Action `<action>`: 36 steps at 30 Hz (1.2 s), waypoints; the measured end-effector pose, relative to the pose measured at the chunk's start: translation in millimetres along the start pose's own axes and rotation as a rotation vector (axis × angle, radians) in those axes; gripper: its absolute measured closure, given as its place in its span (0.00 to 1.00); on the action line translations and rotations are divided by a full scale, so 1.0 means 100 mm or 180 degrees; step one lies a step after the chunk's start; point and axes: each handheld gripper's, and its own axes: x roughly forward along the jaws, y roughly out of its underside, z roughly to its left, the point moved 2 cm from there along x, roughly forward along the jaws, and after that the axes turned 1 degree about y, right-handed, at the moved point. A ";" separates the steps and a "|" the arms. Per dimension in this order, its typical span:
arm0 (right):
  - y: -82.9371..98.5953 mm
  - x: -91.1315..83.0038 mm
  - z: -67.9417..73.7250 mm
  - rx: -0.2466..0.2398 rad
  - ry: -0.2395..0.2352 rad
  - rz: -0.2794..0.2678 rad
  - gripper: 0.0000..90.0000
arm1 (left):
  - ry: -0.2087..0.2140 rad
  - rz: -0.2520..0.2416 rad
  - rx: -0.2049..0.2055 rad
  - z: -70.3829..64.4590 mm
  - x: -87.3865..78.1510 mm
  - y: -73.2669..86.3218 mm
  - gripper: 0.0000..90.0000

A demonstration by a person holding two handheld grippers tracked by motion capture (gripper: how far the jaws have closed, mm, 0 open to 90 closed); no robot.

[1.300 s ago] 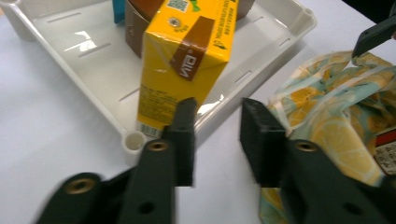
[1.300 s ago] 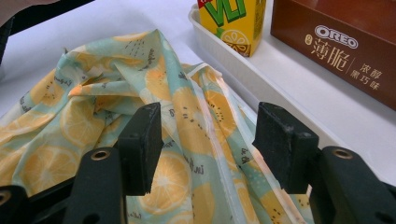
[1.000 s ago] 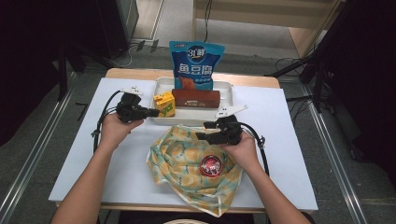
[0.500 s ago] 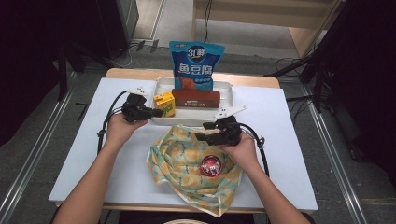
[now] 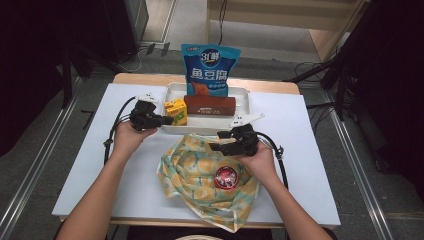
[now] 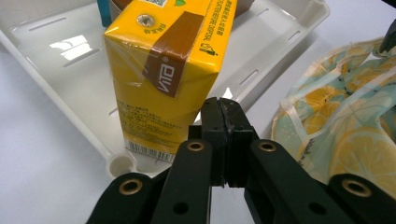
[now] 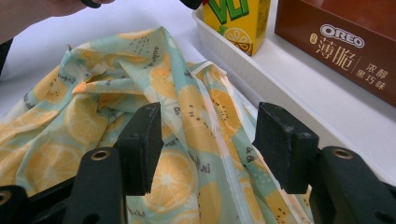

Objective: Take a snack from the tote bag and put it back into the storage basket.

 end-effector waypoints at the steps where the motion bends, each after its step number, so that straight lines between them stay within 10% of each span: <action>1: 0.00 0.00 0.00 0.0000 0.0000 0.0000 0.48 | -0.0004 -0.0002 0.0003 0.00 0.00 0.00 1.00; 24: -0.01 -0.02 -0.01 -0.0016 0.0011 -0.0019 0.48 | -0.0015 -0.0016 -0.0154 0.15 -0.09 0.06 0.94; 36: -0.03 -0.13 0.02 -0.0003 0.0018 -0.0053 0.48 | 0.0337 0.0021 -0.0179 0.06 -0.11 0.04 0.59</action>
